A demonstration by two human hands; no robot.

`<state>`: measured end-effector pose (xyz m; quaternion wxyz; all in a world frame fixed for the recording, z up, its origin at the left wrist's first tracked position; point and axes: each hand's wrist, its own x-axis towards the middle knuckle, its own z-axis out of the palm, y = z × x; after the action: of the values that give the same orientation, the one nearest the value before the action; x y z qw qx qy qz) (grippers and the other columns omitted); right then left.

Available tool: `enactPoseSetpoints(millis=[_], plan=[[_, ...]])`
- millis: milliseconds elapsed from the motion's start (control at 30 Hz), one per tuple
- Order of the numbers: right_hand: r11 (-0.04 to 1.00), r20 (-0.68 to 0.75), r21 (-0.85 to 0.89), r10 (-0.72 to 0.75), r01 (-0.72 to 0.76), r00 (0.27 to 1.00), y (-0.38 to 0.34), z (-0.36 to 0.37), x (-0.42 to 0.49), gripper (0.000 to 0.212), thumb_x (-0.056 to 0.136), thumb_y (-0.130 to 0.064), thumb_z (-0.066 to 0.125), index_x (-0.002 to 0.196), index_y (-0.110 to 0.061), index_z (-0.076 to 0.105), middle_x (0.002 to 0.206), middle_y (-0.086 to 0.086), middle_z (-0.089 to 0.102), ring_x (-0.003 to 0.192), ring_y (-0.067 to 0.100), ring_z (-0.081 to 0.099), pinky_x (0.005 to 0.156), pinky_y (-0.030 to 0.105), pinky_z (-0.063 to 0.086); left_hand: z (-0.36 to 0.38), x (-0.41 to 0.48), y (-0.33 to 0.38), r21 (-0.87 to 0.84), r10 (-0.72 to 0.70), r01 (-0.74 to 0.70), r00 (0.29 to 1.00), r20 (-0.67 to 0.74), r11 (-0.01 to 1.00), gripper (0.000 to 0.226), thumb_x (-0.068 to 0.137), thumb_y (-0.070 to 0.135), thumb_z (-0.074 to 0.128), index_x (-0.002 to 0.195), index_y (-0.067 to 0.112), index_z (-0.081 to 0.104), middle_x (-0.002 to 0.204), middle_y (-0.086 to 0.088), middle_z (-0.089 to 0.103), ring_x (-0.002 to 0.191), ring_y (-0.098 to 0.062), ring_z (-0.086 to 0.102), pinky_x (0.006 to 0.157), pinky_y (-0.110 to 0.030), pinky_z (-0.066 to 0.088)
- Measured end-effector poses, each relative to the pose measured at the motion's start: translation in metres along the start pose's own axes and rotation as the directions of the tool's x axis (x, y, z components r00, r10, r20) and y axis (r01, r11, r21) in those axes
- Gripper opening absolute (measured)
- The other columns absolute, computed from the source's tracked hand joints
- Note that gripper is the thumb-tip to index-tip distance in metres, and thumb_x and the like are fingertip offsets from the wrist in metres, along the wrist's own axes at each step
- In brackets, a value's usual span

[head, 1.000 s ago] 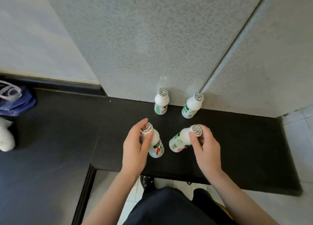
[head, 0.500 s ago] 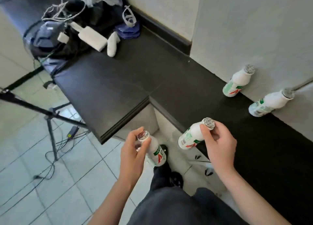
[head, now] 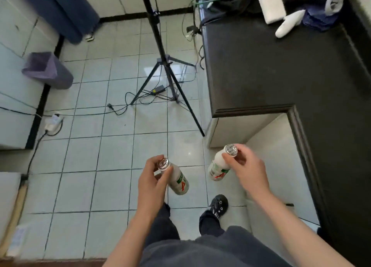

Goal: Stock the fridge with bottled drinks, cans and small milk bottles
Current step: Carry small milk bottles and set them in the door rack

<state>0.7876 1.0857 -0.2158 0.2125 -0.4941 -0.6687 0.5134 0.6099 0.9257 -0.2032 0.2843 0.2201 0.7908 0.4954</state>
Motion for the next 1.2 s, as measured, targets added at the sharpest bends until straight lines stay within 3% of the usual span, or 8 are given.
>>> enactPoseSetpoints(millis=[133,300,400,533,700,900,1067,1200], plan=[[0.999,0.070,-0.025,-0.027,0.028,0.997,-0.021,0.061,-0.002,0.016,0.077,-0.045,0.067,0.092,-0.043,0.062,0.088,-0.019,0.069,0.086,-0.001,0.064,0.077,0.029,0.053,-0.052,0.001,-0.021,-0.031,-0.023,0.022,0.999,-0.039,0.999,0.030,0.088,0.012,0.064,0.100,0.038,0.055,0.095,0.016,0.064,0.091,0.004,0.059,0.068,-0.009,0.047],[0.997,0.145,-0.044,-0.057,0.064,0.988,-0.062,0.171,-0.017,0.013,0.080,-0.037,0.070,0.086,-0.043,0.061,0.085,-0.024,0.067,0.082,-0.009,0.061,0.068,0.012,0.044,-0.151,0.009,-0.051,-0.093,-0.056,0.043,0.989,-0.139,0.995,0.028,0.087,0.012,0.064,0.102,0.034,0.057,0.099,0.012,0.063,0.092,0.006,0.058,0.067,-0.008,0.046],[0.993,0.233,-0.053,-0.088,0.103,0.968,-0.094,0.253,-0.026,0.012,0.081,-0.034,0.070,0.091,-0.036,0.064,0.085,-0.021,0.068,0.080,-0.009,0.061,0.065,0.010,0.044,-0.229,0.013,-0.075,-0.119,-0.061,0.037,0.977,-0.202,0.992,0.030,0.087,0.011,0.064,0.102,0.036,0.057,0.099,0.014,0.063,0.090,0.007,0.060,0.072,-0.011,0.050],[0.989,0.356,0.000,-0.137,0.147,0.924,-0.145,0.363,-0.043,0.014,0.082,-0.031,0.070,0.095,-0.029,0.065,0.087,-0.012,0.068,0.079,-0.002,0.063,0.064,0.014,0.049,-0.338,0.013,-0.111,-0.095,-0.077,0.046,0.934,-0.349,0.994,0.032,0.087,0.015,0.064,0.102,0.042,0.055,0.100,0.019,0.062,0.092,0.007,0.060,0.071,-0.007,0.048],[0.968,0.442,0.059,-0.245,0.245,0.863,-0.208,0.457,-0.069,0.012,0.082,-0.028,0.069,0.087,-0.037,0.062,0.086,-0.022,0.066,0.074,-0.005,0.061,0.058,0.007,0.045,-0.443,0.016,-0.152,-0.097,-0.147,0.114,0.859,-0.490,0.989,0.031,0.087,0.018,0.065,0.102,0.044,0.056,0.099,0.025,0.061,0.091,0.000,0.063,0.070,-0.012,0.051],[0.952,0.560,0.011,-0.259,0.306,0.787,-0.251,0.543,-0.071,0.013,0.081,-0.032,0.069,0.094,-0.029,0.066,0.086,-0.014,0.068,0.078,0.000,0.063,0.065,0.013,0.048,-0.497,0.033,-0.184,-0.198,-0.227,0.137,0.788,-0.572,0.971,0.036,0.086,0.013,0.066,0.098,0.045,0.055,0.098,0.024,0.062,0.092,0.010,0.058,0.071,-0.008,0.049],[0.942,0.633,-0.012,-0.251,0.334,0.732,-0.280,0.635,-0.059,0.010,0.081,-0.034,0.068,0.091,-0.035,0.065,0.086,-0.016,0.069,0.082,0.001,0.064,0.068,0.019,0.050,-0.547,0.061,-0.209,-0.285,-0.313,0.168,0.734,-0.603,0.944,0.036,0.088,0.012,0.064,0.099,0.044,0.053,0.103,0.020,0.061,0.091,0.019,0.055,0.069,-0.002,0.045],[0.930,0.721,0.011,-0.262,0.368,0.641,-0.318,0.729,-0.037,0.009,0.083,-0.033,0.067,0.088,-0.038,0.064,0.085,-0.019,0.068,0.080,0.000,0.064,0.070,0.024,0.054,-0.623,0.109,-0.225,-0.287,-0.314,0.157,0.684,-0.659,0.945,0.036,0.087,0.011,0.064,0.099,0.043,0.054,0.103,0.020,0.060,0.092,0.019,0.054,0.066,-0.001,0.043]])
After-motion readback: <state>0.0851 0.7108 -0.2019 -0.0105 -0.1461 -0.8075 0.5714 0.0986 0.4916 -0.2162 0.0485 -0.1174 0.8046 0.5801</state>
